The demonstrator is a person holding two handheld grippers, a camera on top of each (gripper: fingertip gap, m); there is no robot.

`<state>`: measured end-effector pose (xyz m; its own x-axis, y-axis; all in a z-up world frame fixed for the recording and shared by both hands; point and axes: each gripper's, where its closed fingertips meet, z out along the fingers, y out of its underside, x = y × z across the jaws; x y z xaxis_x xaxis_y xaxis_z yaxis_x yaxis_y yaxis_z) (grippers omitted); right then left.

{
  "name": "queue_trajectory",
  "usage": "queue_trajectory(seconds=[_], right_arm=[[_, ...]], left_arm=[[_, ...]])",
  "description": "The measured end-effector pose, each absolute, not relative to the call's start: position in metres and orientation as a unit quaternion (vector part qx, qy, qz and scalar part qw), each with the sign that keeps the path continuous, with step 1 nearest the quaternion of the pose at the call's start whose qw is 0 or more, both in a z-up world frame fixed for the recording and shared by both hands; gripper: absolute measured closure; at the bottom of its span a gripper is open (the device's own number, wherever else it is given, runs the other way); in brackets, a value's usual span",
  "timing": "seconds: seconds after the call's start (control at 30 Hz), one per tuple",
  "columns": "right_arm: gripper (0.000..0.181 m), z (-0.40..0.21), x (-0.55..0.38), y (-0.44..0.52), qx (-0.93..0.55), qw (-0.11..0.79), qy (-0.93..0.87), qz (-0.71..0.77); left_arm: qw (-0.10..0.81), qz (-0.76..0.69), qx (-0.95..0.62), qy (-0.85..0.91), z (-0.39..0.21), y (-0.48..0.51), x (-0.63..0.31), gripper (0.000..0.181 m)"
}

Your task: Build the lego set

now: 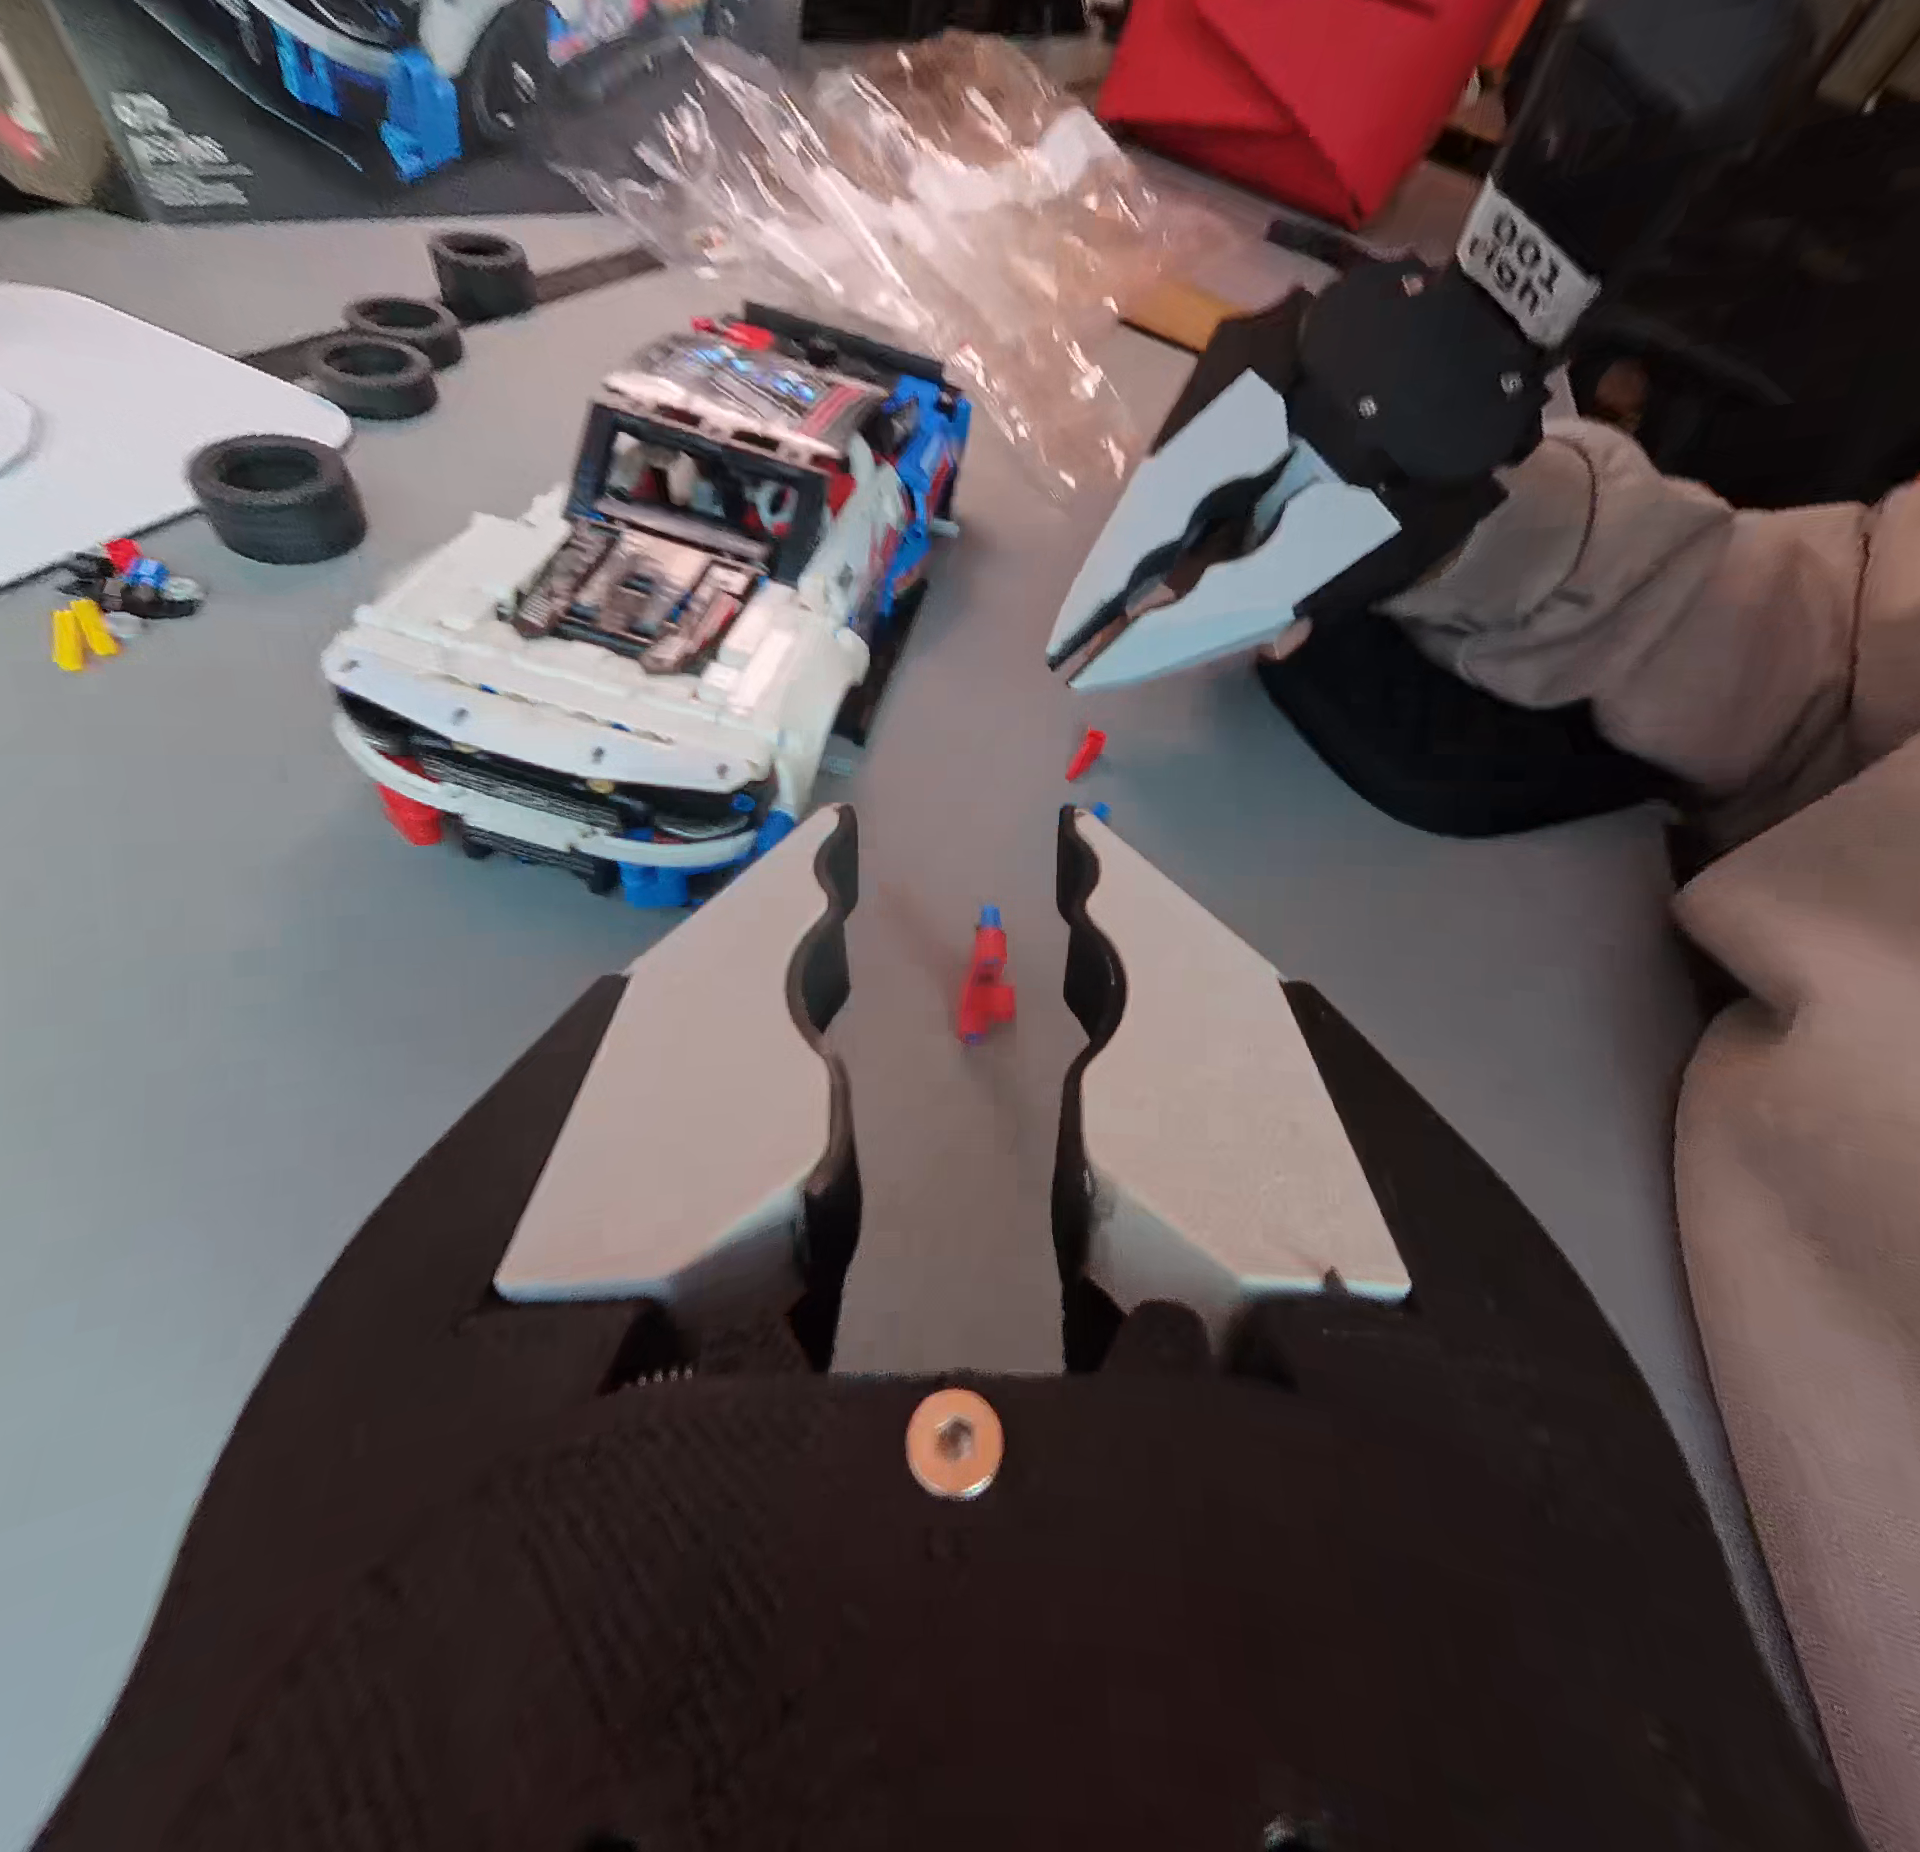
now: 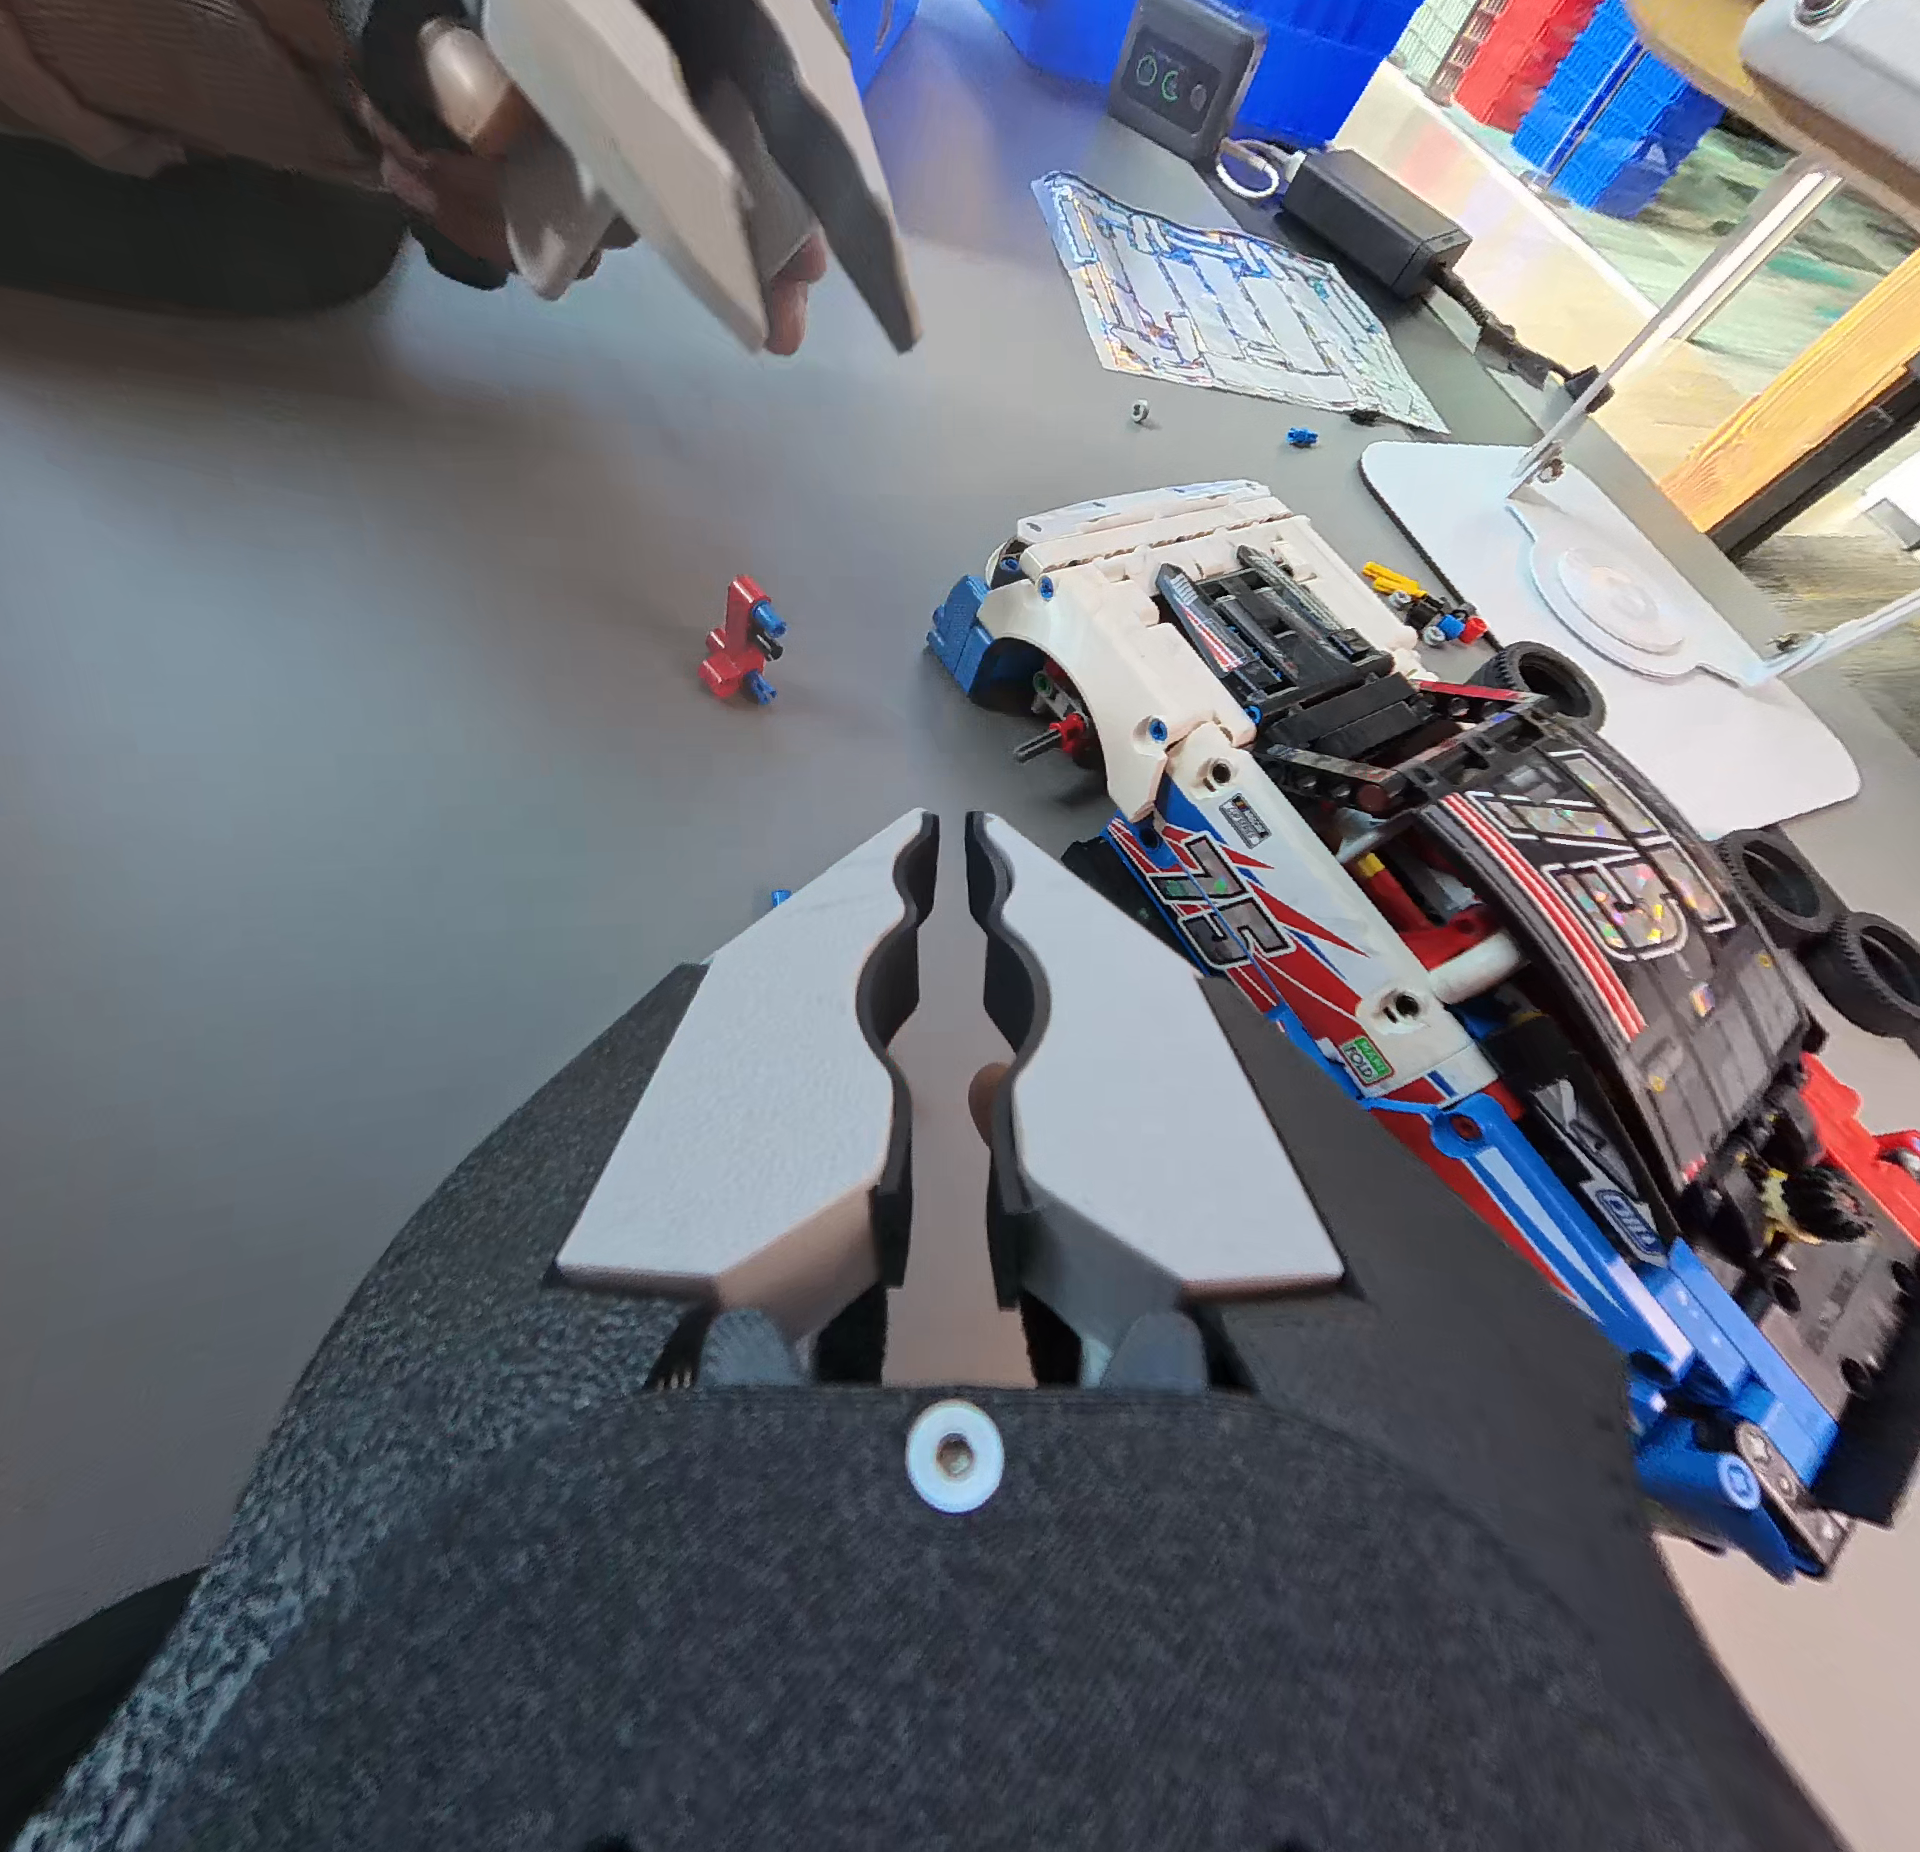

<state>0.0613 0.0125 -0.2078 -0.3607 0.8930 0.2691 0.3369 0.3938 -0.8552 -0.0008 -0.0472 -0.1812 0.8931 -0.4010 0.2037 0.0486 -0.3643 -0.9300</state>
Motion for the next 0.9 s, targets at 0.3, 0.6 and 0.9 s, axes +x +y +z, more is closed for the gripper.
queue_trajectory(seconds=[0.3, 0.6, 0.9], right_arm=[[0.181, -0.195, 0.059, 0.020, -0.419, 0.416, -0.716, 0.373], [0.181, -0.178, 0.061, 0.048, -0.446, 0.455, -0.665, 0.390], [0.181, -0.189, 0.059, 0.048, -0.448, 0.439, -0.676, 0.387]], left_arm=[[0.531, 0.039, -0.842, -0.085, -0.208, 0.019, -0.188, 0.157], [0.438, 0.084, -0.891, -0.081, -0.248, 0.073, -0.245, 0.158], [0.414, 0.086, -0.903, -0.077, -0.256, 0.075, -0.254, 0.168]])
